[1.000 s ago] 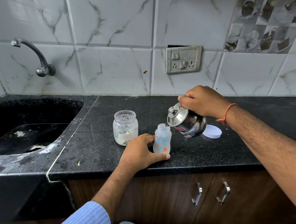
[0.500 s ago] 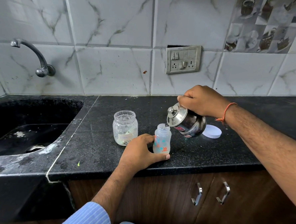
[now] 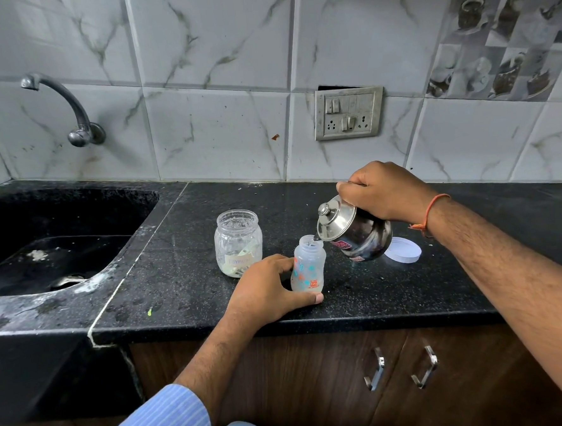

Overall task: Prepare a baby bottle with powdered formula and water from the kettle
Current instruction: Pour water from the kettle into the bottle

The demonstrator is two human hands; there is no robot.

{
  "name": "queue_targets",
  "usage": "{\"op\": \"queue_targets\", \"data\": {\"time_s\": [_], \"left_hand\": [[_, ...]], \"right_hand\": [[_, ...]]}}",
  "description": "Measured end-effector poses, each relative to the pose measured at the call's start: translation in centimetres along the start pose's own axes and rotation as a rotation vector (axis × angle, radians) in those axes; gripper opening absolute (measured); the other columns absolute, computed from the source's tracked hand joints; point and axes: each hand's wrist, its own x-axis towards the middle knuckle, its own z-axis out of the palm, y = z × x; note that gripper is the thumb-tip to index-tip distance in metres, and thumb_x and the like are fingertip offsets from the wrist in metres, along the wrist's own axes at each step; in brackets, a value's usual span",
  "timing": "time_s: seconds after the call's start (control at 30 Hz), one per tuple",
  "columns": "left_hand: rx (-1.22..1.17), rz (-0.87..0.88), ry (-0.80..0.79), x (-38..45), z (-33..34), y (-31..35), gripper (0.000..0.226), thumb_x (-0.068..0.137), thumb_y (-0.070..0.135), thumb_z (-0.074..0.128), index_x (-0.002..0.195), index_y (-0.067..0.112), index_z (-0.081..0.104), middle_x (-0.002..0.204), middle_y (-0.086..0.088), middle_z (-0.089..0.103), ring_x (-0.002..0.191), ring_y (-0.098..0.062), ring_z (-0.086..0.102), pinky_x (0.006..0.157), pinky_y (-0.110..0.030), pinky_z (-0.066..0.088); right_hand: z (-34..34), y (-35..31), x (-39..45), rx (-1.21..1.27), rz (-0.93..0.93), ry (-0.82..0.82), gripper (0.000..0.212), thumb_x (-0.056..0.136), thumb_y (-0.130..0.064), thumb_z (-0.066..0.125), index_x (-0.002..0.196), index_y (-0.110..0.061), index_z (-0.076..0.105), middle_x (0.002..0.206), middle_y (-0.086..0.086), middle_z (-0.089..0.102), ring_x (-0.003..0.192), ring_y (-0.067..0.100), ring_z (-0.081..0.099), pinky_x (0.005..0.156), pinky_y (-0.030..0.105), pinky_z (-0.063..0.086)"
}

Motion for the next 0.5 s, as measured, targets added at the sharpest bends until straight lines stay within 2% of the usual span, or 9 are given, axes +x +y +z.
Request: {"op": "queue_targets", "data": {"time_s": [0.2,0.33,0.5], "left_hand": [[0.0,0.002,-0.002,-0.03,-0.1,-0.01,0.072,0.061,0.085,0.083,0.121,0.044,0.079,0.113,0.027,0.07,0.107,0.008,0.064,0.091,-0.024,0.055],[0.005,0.005,-0.001,-0.05,-0.11,0.04,0.074,0.061,0.085,0.082,0.122,0.043,0.08,0.115,0.026,0.071,0.108,0.006,0.065,0.093,-0.026,0.056],[0.008,0.005,0.008,-0.06,-0.08,0.01,0.073,0.062,0.084,0.084,0.122,0.044,0.08,0.115,0.027,0.071,0.108,0.007,0.065,0.091,-0.023,0.054]], "right_hand": [[-0.04,-0.11,0.06,0.011,0.0,-0.012,0.053,0.1,-0.034,0.059,0.052,-0.016,0.044,0.054,0.003,0.046,0.054,0.02,0.038,0.054,0.034,0.028],[-0.05,-0.09,0.07,0.013,-0.001,-0.01,0.051,0.1,-0.035,0.058,0.054,-0.016,0.048,0.06,0.012,0.054,0.057,0.021,0.042,0.055,0.033,0.03],[-0.09,-0.16,0.13,0.004,-0.003,-0.019,0.053,0.101,-0.035,0.058,0.053,-0.017,0.046,0.054,0.002,0.045,0.053,0.019,0.038,0.055,0.033,0.029]]}}
